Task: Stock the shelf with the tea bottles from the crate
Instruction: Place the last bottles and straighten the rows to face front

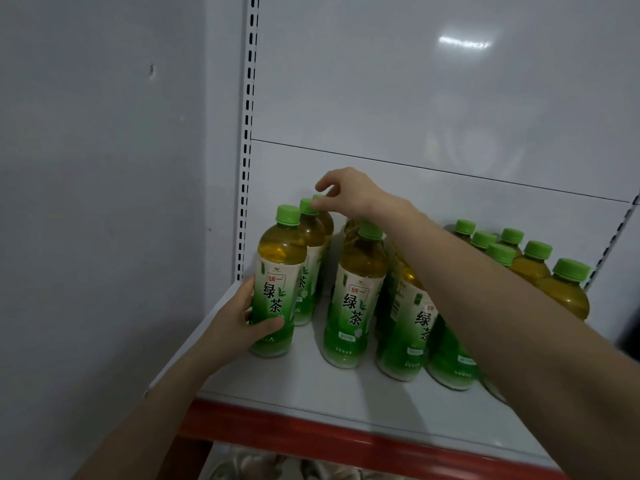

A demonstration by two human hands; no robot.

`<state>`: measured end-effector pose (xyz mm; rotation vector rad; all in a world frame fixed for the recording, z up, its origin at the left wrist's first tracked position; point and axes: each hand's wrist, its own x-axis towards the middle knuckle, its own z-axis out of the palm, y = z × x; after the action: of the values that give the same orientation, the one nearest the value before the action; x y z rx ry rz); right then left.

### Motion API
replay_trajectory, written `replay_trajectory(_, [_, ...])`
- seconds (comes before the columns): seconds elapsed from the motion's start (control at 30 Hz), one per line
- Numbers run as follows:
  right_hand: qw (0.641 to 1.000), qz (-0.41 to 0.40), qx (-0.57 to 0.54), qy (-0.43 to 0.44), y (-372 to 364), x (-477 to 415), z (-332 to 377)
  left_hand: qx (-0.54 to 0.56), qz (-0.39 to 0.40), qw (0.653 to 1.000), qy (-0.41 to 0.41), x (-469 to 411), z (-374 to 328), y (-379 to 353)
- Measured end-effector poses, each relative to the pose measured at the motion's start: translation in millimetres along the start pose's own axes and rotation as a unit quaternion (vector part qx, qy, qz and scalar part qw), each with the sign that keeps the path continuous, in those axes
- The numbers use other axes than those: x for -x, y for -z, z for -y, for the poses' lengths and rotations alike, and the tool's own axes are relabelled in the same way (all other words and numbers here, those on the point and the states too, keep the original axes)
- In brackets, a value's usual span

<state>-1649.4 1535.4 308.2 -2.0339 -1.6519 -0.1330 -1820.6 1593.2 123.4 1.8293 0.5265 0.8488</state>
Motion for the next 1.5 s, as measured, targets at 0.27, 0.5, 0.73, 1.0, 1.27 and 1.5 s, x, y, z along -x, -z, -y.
replay_trajectory(0.27, [0.999, 0.034, -0.010, 0.001, -15.5, -23.4, -2.0, -0.013, -0.006, 1.000, 0.005, 0.6, 0.8, 0.8])
replay_trajectory(0.5, [1.000, -0.009, -0.017, 0.013, -17.0, -25.1, -9.8, -0.006, -0.011, 1.000, 0.000, 1.2, -0.2, -0.1])
replay_trajectory(0.73, [0.999, 0.005, -0.035, 0.005, -15.0, -22.7, -7.7, 0.005, -0.006, 1.000, 0.003, 1.3, -1.7, -2.1])
replay_trajectory(1.0, [1.000, 0.001, 0.003, 0.004, -3.0, -8.3, -8.8, 0.017, 0.014, 1.000, 0.019, -2.1, 0.4, -9.6])
replay_trajectory(1.27, [0.972, -0.180, -0.147, -0.023, 1.7, 81.8, -17.7, 0.042, 0.021, 0.999, 0.010, -6.0, 1.7, -13.4])
replay_trajectory(1.5, [0.952, -0.219, -0.199, -0.070, -42.7, 146.5, -25.3, 0.070, 0.035, 0.997, 0.016, -11.5, -0.6, -19.2])
